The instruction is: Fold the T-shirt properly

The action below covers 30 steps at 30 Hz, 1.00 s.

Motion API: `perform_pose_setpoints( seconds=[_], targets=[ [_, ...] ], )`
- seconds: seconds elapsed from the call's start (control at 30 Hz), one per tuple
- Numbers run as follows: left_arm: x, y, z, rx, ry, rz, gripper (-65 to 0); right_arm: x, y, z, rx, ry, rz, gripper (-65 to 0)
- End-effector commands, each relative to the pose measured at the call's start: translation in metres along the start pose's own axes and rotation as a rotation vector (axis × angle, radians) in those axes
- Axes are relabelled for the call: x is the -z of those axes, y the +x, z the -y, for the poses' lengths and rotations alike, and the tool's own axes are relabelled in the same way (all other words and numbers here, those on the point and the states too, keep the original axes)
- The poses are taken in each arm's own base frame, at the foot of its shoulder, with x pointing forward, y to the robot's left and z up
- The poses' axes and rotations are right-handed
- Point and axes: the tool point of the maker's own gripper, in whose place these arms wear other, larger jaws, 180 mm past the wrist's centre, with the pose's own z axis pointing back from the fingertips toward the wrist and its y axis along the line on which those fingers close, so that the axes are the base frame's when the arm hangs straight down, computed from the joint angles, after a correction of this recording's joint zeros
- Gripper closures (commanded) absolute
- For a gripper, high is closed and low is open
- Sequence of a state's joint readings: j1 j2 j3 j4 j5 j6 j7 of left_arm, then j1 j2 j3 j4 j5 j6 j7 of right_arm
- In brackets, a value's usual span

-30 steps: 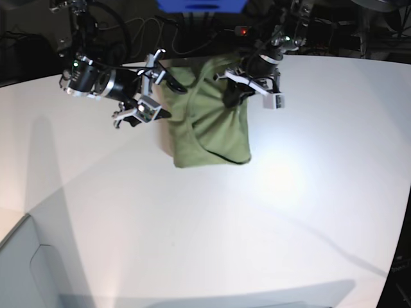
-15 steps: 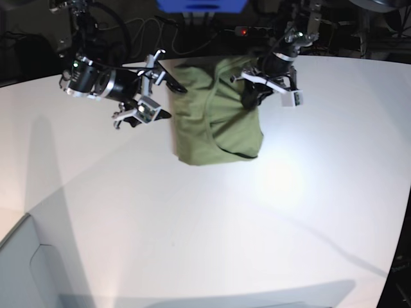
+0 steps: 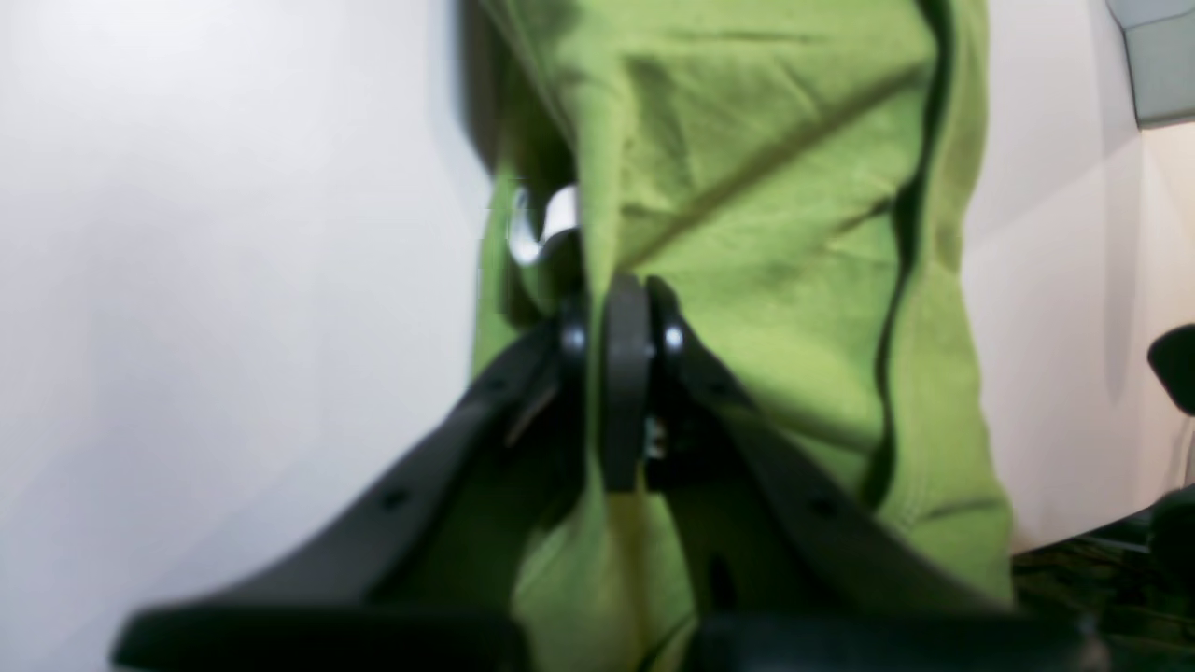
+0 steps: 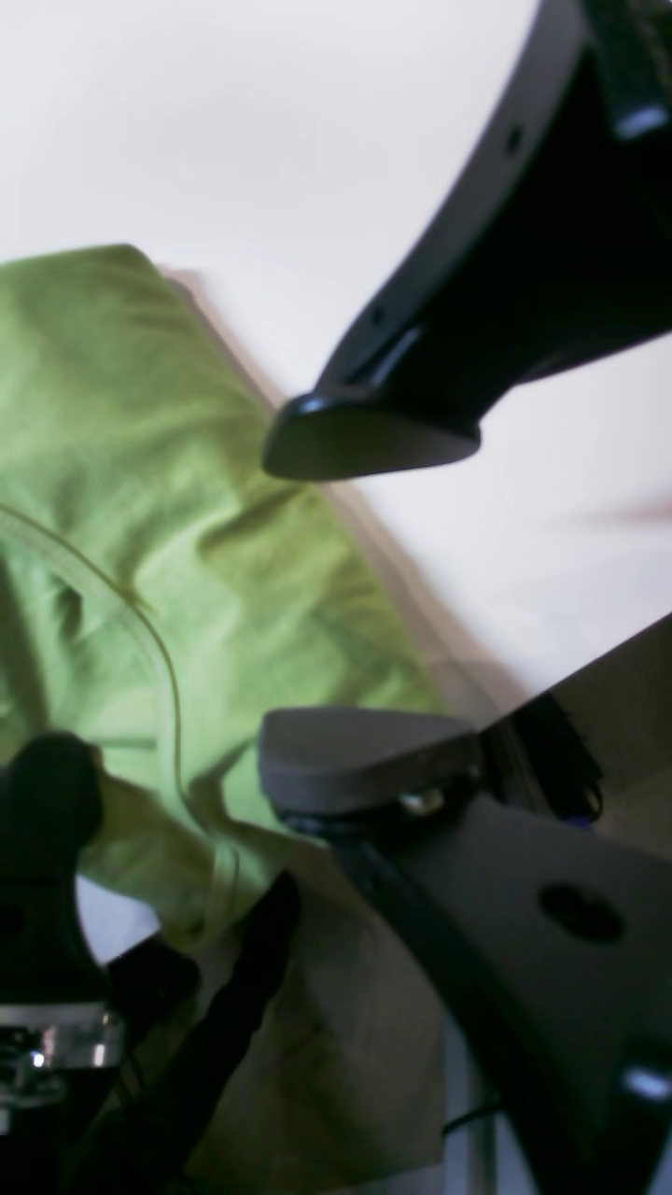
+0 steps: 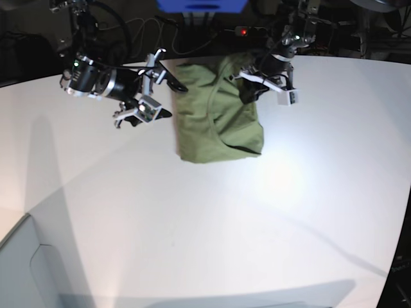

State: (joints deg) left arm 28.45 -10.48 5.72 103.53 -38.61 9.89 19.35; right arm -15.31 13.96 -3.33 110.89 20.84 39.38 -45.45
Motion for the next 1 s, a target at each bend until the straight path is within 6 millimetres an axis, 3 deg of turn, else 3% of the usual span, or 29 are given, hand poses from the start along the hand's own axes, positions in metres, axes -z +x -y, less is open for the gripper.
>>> perform_pose_setpoints(
  seconds=[0.0, 0.07, 0.27, 0.33, 0.43, 0.63, 0.7, 0.87, 0.97],
  targets=[
    [-0.003, 0.008, 0.007, 0.001, -0.022, 0.029, 0.0, -0.003, 0.012, -0.003, -0.018, 0.012, 0.047, -37.0],
    [-0.003, 0.007, 0.006, 0.0, -0.02, 0.026, -5.4, -0.003, 0.012, -0.003, -0.018, 0.012, 0.047, -37.0],
    [-0.011, 0.009, 0.012, 0.002, -0.031, 0.037, -40.9, -0.003, 0.013, -0.003, -0.019, 0.012, 0.049, -37.0],
    [-0.019, 0.016, 0.021, 0.009, -0.05, 0.059, -46.2, -0.003, 0.014, -0.003, -0.021, 0.01, 0.051, -37.0],
    [-0.025, 0.028, 0.026, 0.046, -0.067, 0.083, -46.9, -0.006, 0.023, -0.002, -0.045, 0.001, 0.071, -36.9],
    [-0.027, 0.036, 0.011, 0.095, -0.044, 0.083, -46.9, -0.006, 0.048, 0.006, -0.047, -0.035, 0.147, -34.8],
    [-0.031, 0.044, 0.0, 0.093, -0.011, 0.101, -46.9, -0.003, 0.06, 0.007, -0.056, -0.038, 0.177, -28.5],
    [-0.05, 0.059, -0.042, 0.089, 0.112, 0.144, -46.9, 0.018, 0.064, 0.021, 0.016, -0.026, 0.202, 0.0],
    [-0.063, 0.066, -0.065, 0.09, 0.179, 0.164, -46.9, 0.032, 0.074, 0.032, 0.045, -0.017, 0.228, -1.4]
  ],
)
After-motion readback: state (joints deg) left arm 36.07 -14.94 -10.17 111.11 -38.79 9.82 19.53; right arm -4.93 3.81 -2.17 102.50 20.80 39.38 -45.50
